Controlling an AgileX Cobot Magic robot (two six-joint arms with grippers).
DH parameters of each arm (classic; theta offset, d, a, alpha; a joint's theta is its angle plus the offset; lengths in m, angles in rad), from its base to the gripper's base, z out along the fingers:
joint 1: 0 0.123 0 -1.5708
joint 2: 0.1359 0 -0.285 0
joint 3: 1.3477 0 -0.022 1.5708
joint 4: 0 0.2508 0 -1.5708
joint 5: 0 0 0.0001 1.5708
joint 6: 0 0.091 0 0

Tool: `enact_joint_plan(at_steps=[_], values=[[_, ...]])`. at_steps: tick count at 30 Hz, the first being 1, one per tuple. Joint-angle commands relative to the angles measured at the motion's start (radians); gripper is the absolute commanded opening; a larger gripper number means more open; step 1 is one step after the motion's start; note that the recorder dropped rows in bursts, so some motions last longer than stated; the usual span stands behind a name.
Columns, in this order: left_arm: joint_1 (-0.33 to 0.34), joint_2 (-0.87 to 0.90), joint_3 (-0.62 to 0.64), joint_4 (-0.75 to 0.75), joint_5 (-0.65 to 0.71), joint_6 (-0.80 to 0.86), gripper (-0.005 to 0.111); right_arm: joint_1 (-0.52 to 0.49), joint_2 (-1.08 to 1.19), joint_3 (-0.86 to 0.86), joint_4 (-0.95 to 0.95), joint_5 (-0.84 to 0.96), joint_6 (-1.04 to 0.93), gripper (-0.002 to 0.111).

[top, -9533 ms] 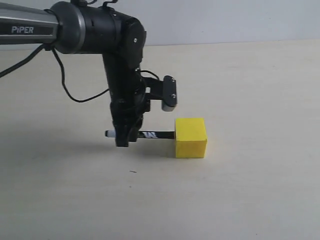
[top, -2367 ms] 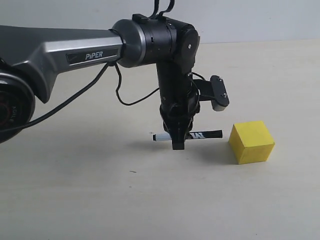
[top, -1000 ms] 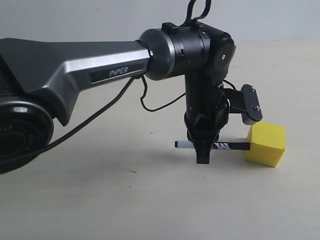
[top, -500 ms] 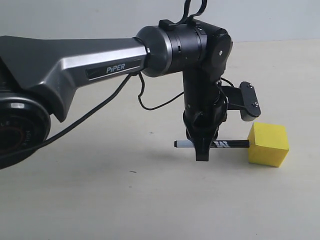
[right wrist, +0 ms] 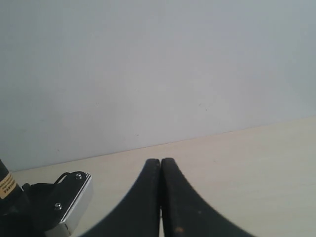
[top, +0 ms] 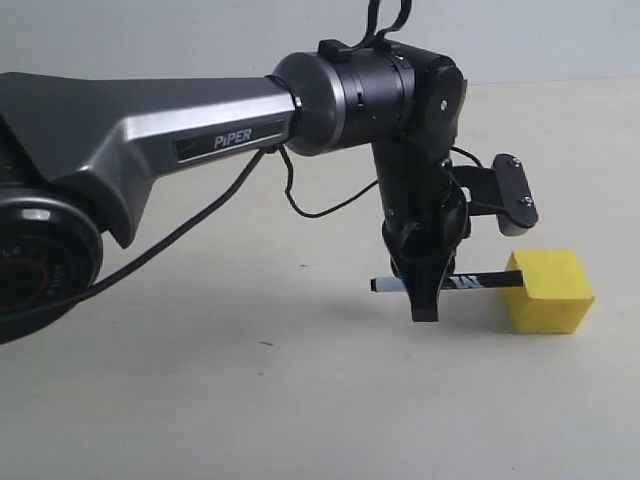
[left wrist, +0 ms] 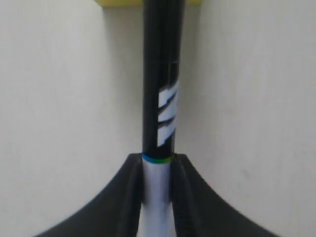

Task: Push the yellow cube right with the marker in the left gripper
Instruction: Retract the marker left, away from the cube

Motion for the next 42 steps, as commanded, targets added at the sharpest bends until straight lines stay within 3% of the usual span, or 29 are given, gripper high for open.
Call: enact_joint_plan(at_steps=[1,9,15,37,42], values=[[-0.009,-0.01,-0.007,0.004,-0.013,0.013,0.0,-0.006,-0.006,0.004,-0.004,-0.001,-0.003,0.0],[0.051,-0.01,-0.007,0.019,0.07,-0.071,0.0,-0.006,-0.006,0.004,-0.004,-0.001,-0.003,0.0],[0.048,-0.01,-0.007,0.072,0.095,-0.151,0.0,-0.006,-0.006,0.004,-0.004,-0.001,-0.003,0.0],[0.016,-0.006,-0.007,0.183,0.107,-0.159,0.0,-0.006,-0.006,0.004,-0.004,-0.001,-0.003,0.0],[0.016,0.035,-0.063,0.179,0.107,-0.156,0.0,-0.006,-0.006,0.004,-0.004,-0.001,-0.003,0.0]])
